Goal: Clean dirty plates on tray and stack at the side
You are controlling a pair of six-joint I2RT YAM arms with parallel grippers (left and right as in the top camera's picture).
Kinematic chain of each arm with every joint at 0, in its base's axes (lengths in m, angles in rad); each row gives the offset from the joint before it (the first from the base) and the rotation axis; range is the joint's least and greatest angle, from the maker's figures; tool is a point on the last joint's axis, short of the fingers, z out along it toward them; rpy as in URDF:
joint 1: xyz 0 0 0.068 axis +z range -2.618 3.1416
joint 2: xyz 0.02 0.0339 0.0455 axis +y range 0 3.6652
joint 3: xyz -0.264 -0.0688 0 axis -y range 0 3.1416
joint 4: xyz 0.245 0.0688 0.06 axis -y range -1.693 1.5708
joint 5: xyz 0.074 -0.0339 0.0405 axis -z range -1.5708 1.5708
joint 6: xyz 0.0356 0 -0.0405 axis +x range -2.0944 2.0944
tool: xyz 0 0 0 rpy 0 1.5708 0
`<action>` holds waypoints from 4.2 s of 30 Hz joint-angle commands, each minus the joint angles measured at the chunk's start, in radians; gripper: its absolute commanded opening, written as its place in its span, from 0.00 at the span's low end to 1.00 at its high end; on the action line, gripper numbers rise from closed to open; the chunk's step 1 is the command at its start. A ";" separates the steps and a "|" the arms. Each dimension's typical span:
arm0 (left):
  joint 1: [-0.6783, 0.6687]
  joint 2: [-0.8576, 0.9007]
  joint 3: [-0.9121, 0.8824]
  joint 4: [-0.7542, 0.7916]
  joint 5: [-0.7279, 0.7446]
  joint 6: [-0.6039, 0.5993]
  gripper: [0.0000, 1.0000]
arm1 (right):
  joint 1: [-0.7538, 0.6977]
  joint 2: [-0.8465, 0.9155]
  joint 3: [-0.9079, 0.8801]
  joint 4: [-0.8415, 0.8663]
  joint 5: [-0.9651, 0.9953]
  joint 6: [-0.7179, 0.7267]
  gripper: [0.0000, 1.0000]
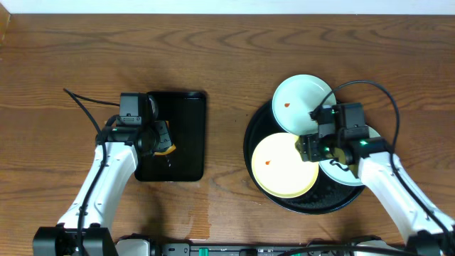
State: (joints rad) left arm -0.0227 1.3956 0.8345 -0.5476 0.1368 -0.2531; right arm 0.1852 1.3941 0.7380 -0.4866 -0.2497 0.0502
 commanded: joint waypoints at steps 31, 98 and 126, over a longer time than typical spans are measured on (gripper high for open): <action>-0.001 -0.010 0.033 -0.016 0.013 0.016 0.07 | 0.044 0.083 0.063 0.079 0.040 -0.022 0.66; -0.001 -0.108 0.050 0.232 0.031 0.089 0.07 | 0.045 0.177 0.050 -0.067 0.141 0.069 0.12; -0.001 -0.072 0.048 0.005 0.112 0.050 0.07 | 0.045 0.177 0.050 -0.067 0.142 0.069 0.01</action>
State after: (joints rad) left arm -0.0227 1.3201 0.8551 -0.5461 0.1921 -0.1905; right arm 0.2268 1.5635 0.7860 -0.5560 -0.1070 0.1104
